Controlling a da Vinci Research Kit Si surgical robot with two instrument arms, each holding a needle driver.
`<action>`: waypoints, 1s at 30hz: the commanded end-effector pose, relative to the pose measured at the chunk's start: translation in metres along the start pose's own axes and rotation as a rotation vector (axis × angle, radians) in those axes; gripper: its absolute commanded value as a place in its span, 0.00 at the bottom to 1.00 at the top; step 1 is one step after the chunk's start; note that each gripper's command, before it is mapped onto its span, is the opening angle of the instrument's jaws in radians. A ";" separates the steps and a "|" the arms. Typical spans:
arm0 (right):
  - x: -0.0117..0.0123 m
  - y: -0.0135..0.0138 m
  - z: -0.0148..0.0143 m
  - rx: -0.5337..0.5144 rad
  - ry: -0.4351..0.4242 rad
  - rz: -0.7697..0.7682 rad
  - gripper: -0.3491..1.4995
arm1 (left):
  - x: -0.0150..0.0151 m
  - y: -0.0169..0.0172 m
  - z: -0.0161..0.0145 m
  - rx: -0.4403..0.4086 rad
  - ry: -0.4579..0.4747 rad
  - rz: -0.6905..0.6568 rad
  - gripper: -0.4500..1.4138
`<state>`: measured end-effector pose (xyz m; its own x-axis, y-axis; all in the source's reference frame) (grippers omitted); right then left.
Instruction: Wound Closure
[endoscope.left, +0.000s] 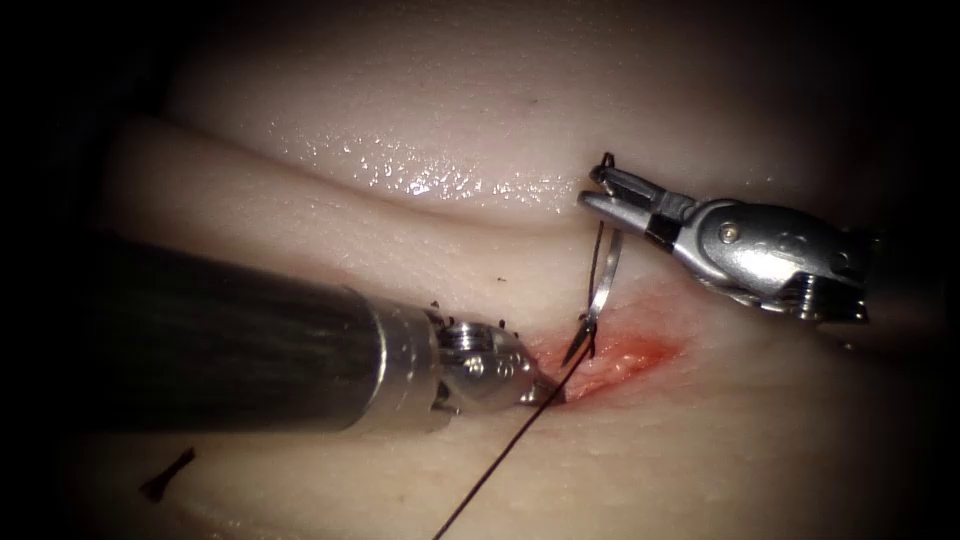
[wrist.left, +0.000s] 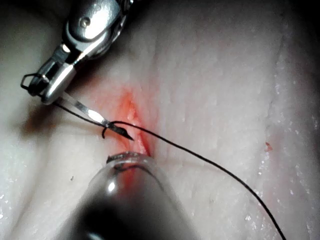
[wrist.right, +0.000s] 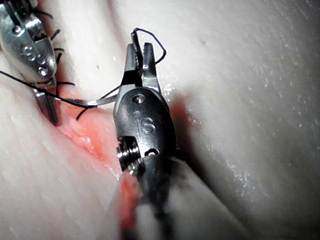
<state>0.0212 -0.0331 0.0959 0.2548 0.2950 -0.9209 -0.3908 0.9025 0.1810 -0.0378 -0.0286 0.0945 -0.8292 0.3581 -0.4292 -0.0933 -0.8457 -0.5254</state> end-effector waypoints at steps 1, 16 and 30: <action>-0.0009 -0.0004 0.0008 0.007 -0.006 -0.010 0.00 | 0.0001 0.0002 0.0009 -0.003 0.001 0.001 0.11; 0.0011 -0.0021 0.0018 0.082 -0.082 -0.246 0.00 | 0.0001 0.0005 0.0000 -0.004 0.000 0.004 0.10; 0.0001 -0.0056 0.0025 0.147 -0.091 -0.370 0.00 | 0.0001 0.0004 -0.0001 -0.003 0.000 0.005 0.09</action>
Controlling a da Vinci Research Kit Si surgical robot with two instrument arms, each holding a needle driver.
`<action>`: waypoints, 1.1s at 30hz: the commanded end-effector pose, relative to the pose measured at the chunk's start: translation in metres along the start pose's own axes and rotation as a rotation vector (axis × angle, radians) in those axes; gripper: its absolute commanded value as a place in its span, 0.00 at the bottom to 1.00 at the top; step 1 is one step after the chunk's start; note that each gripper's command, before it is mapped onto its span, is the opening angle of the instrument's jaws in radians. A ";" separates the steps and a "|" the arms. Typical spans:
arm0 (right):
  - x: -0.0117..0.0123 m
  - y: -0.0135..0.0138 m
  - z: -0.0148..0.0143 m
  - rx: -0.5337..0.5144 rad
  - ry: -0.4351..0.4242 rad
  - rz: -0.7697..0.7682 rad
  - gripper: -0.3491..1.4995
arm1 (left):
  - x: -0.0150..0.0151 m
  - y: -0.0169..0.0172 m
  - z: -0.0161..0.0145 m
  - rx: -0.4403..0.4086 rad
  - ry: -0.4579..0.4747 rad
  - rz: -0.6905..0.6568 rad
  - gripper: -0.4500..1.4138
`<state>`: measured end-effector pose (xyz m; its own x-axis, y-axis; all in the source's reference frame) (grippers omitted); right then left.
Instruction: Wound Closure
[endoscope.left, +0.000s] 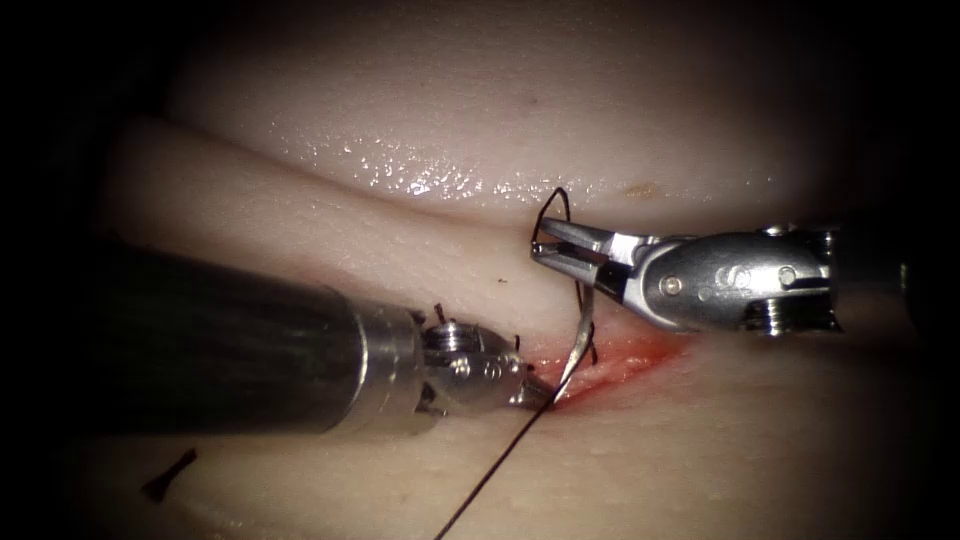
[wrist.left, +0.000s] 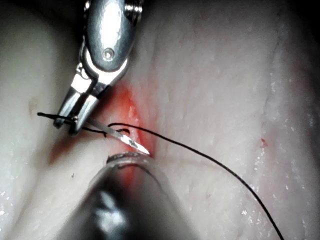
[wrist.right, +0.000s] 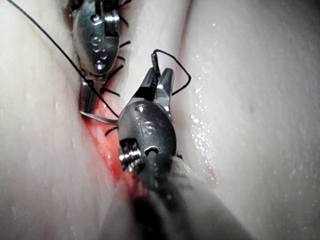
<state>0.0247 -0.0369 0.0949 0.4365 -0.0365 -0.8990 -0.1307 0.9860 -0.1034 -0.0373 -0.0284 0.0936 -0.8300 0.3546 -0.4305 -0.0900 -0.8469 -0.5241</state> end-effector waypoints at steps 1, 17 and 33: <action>-0.0004 -0.0010 0.0011 0.002 -0.007 -0.018 0.00 | 0.0001 0.0001 0.0008 -0.003 0.001 0.001 0.09; -0.0008 -0.0003 0.0005 -0.023 -0.072 -0.108 0.00 | 0.0002 0.0011 0.0008 -0.001 0.000 0.001 0.08; -0.0025 -0.0013 0.0006 -0.040 -0.120 -0.162 0.00 | 0.0009 0.0023 -0.0003 0.003 -0.002 -0.003 0.09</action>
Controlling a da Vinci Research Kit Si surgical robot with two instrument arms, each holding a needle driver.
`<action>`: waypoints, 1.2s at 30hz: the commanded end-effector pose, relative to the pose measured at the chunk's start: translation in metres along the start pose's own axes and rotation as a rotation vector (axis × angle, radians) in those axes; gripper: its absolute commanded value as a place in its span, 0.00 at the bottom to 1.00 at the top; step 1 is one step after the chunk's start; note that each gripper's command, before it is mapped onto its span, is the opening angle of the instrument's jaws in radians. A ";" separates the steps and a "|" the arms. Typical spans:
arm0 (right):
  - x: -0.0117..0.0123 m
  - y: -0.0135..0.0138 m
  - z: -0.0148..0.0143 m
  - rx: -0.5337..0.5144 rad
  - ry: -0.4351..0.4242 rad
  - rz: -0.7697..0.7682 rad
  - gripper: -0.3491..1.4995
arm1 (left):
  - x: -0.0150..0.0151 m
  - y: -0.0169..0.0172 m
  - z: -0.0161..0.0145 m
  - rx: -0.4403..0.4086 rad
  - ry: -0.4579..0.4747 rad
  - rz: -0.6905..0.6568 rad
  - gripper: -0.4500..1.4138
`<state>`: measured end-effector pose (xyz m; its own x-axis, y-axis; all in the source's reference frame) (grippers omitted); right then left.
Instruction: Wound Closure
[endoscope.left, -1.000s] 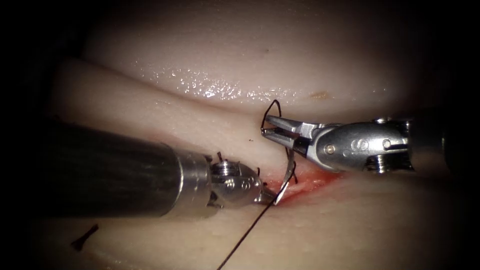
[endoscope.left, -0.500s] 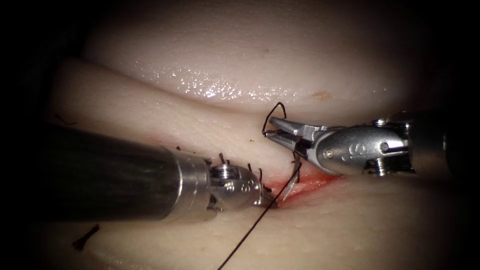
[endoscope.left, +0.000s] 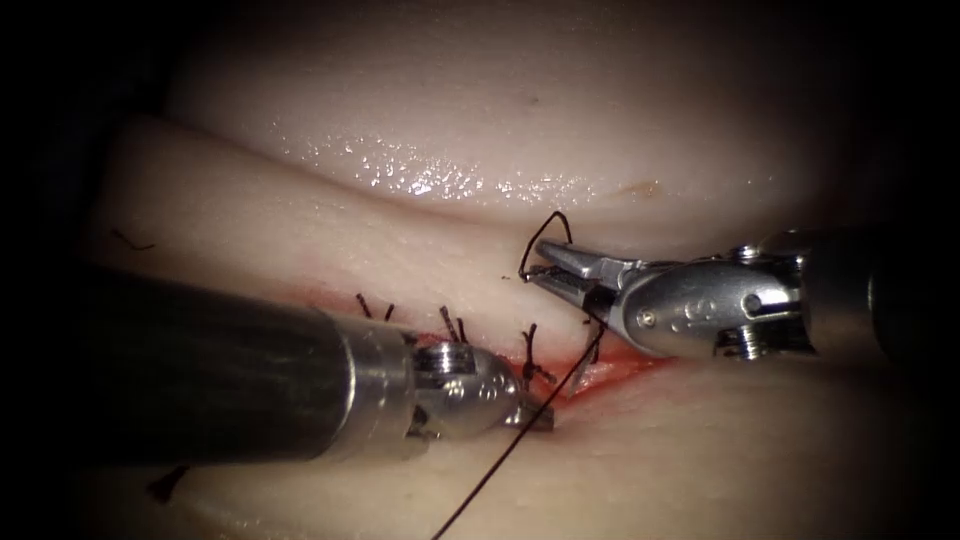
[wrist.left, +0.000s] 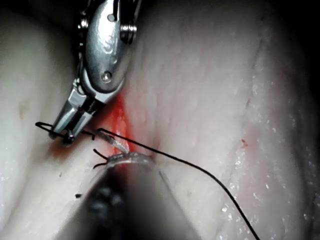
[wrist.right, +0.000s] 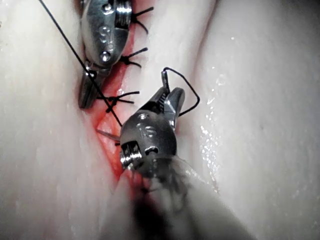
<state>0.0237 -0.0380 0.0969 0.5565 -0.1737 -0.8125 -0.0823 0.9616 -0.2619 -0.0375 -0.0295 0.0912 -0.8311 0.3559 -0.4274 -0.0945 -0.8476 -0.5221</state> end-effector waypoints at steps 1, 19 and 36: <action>-0.0004 -0.0001 0.0008 -0.004 -0.006 -0.009 0.00 | 0.0001 0.0003 0.0009 -0.001 0.000 0.000 0.09; -0.0019 -0.0010 0.0004 0.023 0.000 -0.021 0.00 | 0.0000 0.0022 0.0007 0.007 -0.001 0.008 0.09; -0.0022 0.0000 0.0004 0.145 0.082 0.203 0.00 | 0.0037 0.0031 0.0008 0.082 0.099 0.000 0.06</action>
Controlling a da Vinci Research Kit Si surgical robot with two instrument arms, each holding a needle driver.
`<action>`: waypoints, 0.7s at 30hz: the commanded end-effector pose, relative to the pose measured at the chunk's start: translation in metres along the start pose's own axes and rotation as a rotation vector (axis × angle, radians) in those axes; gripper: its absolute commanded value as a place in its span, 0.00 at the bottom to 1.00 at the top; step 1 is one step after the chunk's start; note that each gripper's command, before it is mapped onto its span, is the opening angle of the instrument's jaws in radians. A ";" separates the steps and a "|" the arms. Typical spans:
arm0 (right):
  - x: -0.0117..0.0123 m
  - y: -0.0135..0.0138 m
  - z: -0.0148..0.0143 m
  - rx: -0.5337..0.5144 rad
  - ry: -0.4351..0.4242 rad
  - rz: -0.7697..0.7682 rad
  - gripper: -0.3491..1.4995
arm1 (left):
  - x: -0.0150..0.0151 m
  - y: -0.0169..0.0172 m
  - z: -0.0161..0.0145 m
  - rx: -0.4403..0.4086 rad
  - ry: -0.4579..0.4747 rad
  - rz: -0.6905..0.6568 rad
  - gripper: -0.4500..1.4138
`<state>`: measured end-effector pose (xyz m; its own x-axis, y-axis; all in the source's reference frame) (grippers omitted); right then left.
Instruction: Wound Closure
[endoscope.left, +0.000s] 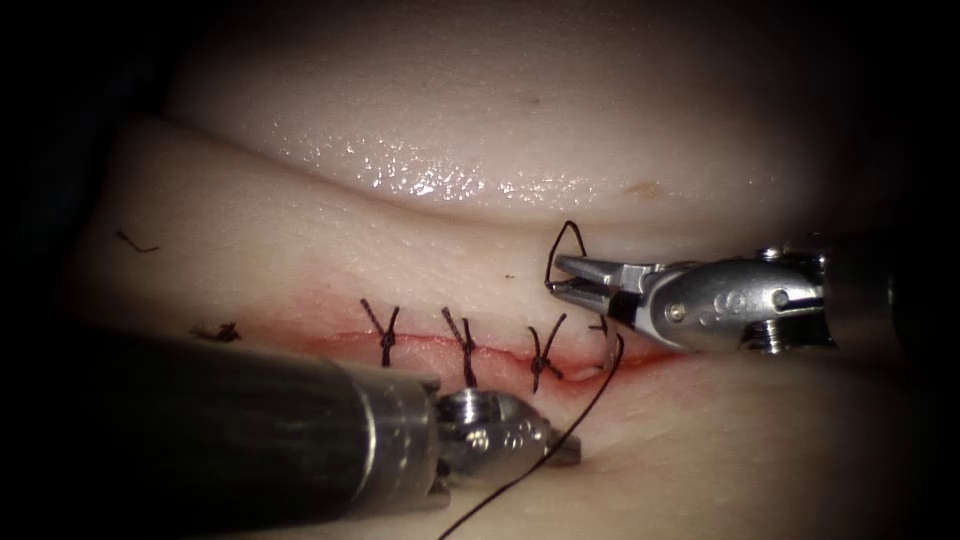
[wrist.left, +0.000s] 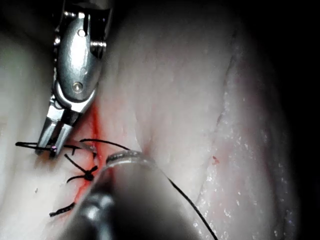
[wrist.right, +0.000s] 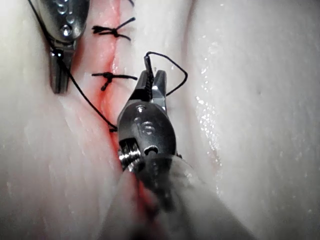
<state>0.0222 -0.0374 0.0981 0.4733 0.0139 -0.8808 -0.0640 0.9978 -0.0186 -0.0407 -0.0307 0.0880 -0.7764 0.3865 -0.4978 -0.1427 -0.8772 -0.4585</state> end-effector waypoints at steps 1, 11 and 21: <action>-0.0003 -0.0001 0.0009 0.003 0.003 0.013 0.00 | 0.0001 0.0000 0.0011 0.005 0.012 -0.004 0.05; -0.0008 0.0008 0.0009 -0.029 0.087 0.126 0.00 | -0.0008 0.0003 0.0025 0.038 0.050 0.001 0.03; -0.0010 0.0018 0.0005 -0.060 0.123 0.173 0.00 | -0.0012 0.0009 0.0027 0.052 0.059 0.002 0.02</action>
<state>0.0213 -0.0353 0.0985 0.3418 0.1727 -0.9238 -0.1923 0.9750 0.1111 -0.0411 -0.0325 0.0896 -0.7397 0.3994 -0.5416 -0.1765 -0.8918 -0.4165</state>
